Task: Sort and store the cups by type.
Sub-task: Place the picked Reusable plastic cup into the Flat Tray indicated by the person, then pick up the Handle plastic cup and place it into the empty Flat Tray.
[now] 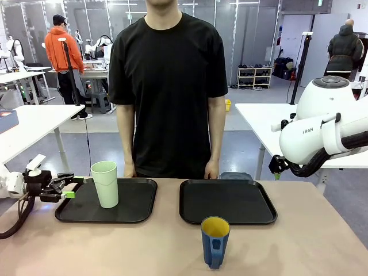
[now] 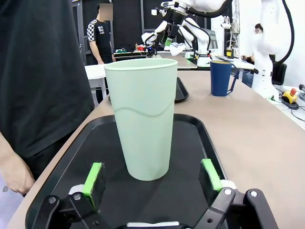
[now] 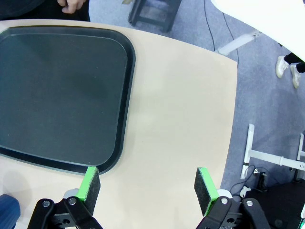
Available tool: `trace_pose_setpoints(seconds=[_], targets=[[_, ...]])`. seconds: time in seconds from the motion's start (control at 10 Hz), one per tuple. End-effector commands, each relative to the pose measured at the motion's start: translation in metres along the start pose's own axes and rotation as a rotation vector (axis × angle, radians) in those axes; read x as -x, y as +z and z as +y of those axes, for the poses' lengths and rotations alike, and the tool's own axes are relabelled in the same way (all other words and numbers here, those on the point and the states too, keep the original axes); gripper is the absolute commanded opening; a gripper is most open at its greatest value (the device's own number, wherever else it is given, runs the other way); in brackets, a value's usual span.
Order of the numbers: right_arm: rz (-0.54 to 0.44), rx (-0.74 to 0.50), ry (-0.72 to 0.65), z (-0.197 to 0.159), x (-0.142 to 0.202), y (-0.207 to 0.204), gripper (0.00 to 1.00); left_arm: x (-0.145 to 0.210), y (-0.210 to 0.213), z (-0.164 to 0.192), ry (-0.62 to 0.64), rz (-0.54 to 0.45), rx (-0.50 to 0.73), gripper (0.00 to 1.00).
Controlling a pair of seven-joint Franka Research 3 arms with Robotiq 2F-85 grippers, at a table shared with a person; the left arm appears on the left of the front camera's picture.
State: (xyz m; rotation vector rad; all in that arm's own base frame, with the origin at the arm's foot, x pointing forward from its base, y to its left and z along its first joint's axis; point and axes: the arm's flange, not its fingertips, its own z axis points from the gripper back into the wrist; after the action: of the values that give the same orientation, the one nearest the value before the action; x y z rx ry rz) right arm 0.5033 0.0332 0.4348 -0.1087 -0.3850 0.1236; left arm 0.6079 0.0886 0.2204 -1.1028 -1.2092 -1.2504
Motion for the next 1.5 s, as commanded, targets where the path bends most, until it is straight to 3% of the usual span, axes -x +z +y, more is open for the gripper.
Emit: trace_pose_setpoints(seconds=[0.0, 0.7, 1.1, 1.2, 1.4], targets=[[-0.002, 0.002, -0.001, -0.001, -0.001, 0.001, 1.0, 0.001, 0.0, 0.003, -0.003, 0.003, 0.004, 1.0], [-0.002, 0.002, -0.001, -0.001, -0.001, 0.001, 1.0, 0.0, 0.001, 0.0, 0.0, 0.001, -0.001, 1.0], [-0.002, 0.002, -0.001, -0.001, -0.001, 0.001, 1.0, -0.086, 0.036, -0.062, -0.172, 0.484, -0.11, 1.0], [-0.002, 0.002, -0.001, -0.001, -0.001, 0.001, 1.0, -0.108, 0.04, -0.078, -0.223, 0.645, -0.161, 1.0], [-0.002, 0.002, -0.001, -0.001, -0.001, 0.001, 1.0, -0.134, 0.037, -0.112, -0.18, 0.901, -0.154, 1.0]])
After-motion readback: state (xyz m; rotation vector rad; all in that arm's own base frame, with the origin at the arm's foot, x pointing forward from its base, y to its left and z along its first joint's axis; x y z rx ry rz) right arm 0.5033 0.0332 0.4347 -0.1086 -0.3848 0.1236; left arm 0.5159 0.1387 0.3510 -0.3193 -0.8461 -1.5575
